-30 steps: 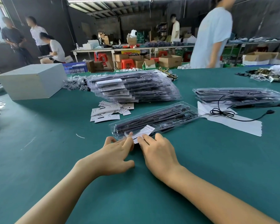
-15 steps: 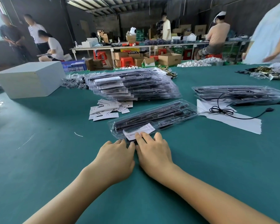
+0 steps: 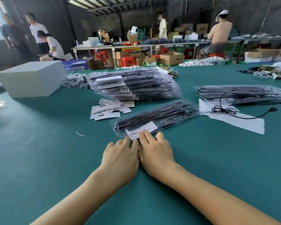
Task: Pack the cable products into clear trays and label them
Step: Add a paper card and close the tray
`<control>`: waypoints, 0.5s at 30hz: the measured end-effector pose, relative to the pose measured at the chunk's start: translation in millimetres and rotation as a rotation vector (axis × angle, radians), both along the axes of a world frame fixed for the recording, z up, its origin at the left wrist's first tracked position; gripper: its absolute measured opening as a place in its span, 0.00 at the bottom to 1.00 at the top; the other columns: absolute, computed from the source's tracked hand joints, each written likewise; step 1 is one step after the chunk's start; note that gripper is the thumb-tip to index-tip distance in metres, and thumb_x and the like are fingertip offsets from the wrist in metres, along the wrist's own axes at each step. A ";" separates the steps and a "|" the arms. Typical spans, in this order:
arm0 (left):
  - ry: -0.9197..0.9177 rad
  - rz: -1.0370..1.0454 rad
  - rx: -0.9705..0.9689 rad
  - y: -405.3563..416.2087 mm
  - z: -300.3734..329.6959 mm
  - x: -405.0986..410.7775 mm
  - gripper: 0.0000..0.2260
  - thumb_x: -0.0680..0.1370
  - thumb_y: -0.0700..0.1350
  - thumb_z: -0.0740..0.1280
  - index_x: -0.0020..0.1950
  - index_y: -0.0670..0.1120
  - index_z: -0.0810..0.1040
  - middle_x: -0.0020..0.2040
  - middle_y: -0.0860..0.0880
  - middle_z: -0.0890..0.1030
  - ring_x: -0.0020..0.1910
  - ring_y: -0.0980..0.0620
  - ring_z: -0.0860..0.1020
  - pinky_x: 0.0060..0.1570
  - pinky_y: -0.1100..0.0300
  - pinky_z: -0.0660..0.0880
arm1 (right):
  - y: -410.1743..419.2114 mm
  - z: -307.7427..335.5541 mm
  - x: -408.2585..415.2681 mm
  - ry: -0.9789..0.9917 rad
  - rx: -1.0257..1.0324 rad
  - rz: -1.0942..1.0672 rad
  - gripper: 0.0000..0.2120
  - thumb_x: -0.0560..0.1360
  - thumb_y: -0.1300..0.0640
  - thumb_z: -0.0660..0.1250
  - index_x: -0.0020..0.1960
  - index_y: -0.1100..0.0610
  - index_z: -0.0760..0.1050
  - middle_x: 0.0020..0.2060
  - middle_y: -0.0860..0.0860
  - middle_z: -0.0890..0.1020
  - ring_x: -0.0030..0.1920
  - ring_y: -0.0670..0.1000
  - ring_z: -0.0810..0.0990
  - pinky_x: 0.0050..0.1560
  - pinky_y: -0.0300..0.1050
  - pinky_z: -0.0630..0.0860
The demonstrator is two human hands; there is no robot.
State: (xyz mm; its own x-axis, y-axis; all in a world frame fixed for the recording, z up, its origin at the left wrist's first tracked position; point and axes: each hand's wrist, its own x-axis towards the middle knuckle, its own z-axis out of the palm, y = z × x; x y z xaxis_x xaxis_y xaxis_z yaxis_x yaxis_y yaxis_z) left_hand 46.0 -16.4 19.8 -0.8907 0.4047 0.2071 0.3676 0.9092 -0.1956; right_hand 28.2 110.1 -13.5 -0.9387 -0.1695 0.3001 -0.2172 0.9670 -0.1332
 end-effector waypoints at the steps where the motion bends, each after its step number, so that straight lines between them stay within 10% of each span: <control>1: 0.003 0.014 -0.001 1.2 -0.8 1.3 0.16 0.80 0.51 0.51 0.67 0.49 0.63 0.62 0.50 0.70 0.59 0.49 0.72 0.45 0.57 0.61 | 0.2 1.0 0.4 0.003 -0.010 0.008 0.25 0.82 0.47 0.49 0.77 0.54 0.54 0.76 0.48 0.57 0.59 0.55 0.64 0.56 0.48 0.65; 5: -0.006 0.064 -0.011 8.0 -2.9 8.2 0.20 0.79 0.48 0.53 0.72 0.47 0.60 0.64 0.48 0.66 0.62 0.48 0.68 0.46 0.58 0.59 | 0.4 6.6 5.9 0.080 -0.018 0.009 0.23 0.80 0.51 0.58 0.71 0.60 0.67 0.71 0.54 0.70 0.54 0.58 0.73 0.54 0.49 0.73; 8: -0.022 0.090 -0.003 13.7 -1.1 10.5 0.20 0.78 0.45 0.54 0.70 0.47 0.61 0.64 0.49 0.62 0.61 0.47 0.67 0.46 0.57 0.57 | -1.2 10.4 11.5 0.237 -0.072 0.040 0.10 0.70 0.59 0.71 0.48 0.61 0.82 0.49 0.58 0.84 0.37 0.58 0.80 0.37 0.46 0.78; 11: -0.032 0.104 -0.015 14.4 0.2 11.4 0.18 0.77 0.44 0.54 0.68 0.47 0.62 0.63 0.49 0.62 0.59 0.47 0.68 0.46 0.55 0.54 | -1.0 14.7 15.1 0.282 -0.101 0.056 0.06 0.65 0.62 0.73 0.33 0.58 0.76 0.32 0.54 0.80 0.28 0.57 0.76 0.28 0.45 0.73; 15: -0.034 0.126 -0.065 15.0 9.4 14.0 0.12 0.78 0.45 0.53 0.59 0.48 0.69 0.58 0.49 0.68 0.56 0.45 0.66 0.44 0.54 0.53 | 2.9 18.7 16.5 0.296 -0.115 0.038 0.05 0.64 0.61 0.73 0.35 0.57 0.77 0.35 0.52 0.80 0.35 0.57 0.78 0.31 0.46 0.72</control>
State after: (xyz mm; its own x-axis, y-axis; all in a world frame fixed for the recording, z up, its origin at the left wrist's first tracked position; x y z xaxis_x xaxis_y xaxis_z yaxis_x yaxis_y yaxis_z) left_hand 60.0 -1.4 29.3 -0.9414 0.3006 0.1531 0.2585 0.9344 -0.2450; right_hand 44.7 113.1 5.2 -0.8015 -0.1516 0.5784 -0.2981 0.9398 -0.1668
